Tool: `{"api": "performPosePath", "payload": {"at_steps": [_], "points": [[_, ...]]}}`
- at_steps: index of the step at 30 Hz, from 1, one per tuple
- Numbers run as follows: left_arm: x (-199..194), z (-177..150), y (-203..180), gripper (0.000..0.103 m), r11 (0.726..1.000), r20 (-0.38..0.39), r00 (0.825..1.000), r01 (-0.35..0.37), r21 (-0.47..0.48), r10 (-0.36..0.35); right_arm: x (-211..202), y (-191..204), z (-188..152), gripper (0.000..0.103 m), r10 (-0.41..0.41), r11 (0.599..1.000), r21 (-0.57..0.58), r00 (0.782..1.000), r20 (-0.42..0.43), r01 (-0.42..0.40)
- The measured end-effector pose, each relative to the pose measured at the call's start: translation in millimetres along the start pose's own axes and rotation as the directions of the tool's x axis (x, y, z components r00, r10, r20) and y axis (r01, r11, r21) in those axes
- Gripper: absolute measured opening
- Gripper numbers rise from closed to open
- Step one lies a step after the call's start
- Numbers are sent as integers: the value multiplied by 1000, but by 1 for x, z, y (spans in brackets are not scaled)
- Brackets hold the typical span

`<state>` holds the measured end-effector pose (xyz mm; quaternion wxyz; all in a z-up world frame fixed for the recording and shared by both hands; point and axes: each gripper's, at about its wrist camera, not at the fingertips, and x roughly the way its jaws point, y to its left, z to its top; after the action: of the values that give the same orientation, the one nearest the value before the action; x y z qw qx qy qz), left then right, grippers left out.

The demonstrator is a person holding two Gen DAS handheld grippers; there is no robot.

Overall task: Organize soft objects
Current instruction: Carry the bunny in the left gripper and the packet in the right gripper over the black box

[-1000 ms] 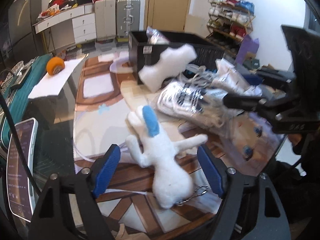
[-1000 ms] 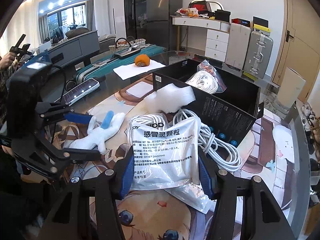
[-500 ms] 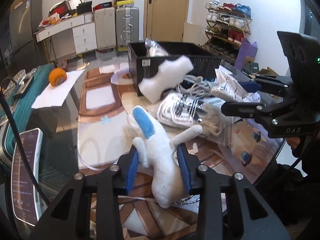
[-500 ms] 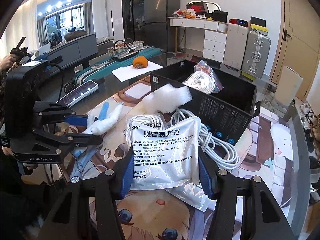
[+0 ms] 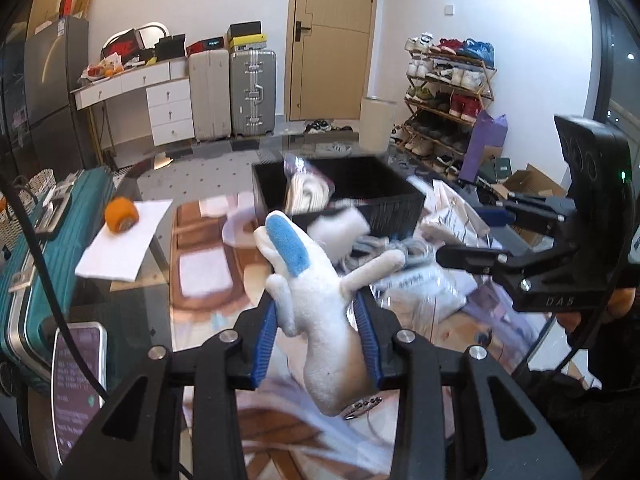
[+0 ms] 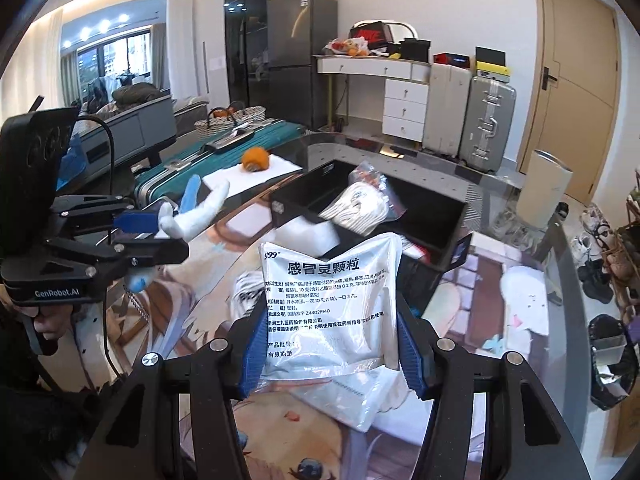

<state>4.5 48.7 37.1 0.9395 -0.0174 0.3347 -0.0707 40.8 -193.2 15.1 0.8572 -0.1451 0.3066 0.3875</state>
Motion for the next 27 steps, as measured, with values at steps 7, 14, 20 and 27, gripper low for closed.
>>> {"api": "performPosePath", "payload": {"at_steps": [7,14,20,27], "points": [[11,38,-1,36,1000,30,999,16,21,-17,3,-20,19,56,-34,999,27,999,7,33],[33,76,0,36,998,36,999,34,53,-36,15,-38,39,56,-61,997,56,998,5,60],[57,97,-1,36,996,31,999,39,82,-41,37,-49,57,56,-67,997,44,998,-4,67],[86,114,-1,36,993,16,999,31,115,-33,66,-63,70,56,-58,998,34,998,-19,59]]}}
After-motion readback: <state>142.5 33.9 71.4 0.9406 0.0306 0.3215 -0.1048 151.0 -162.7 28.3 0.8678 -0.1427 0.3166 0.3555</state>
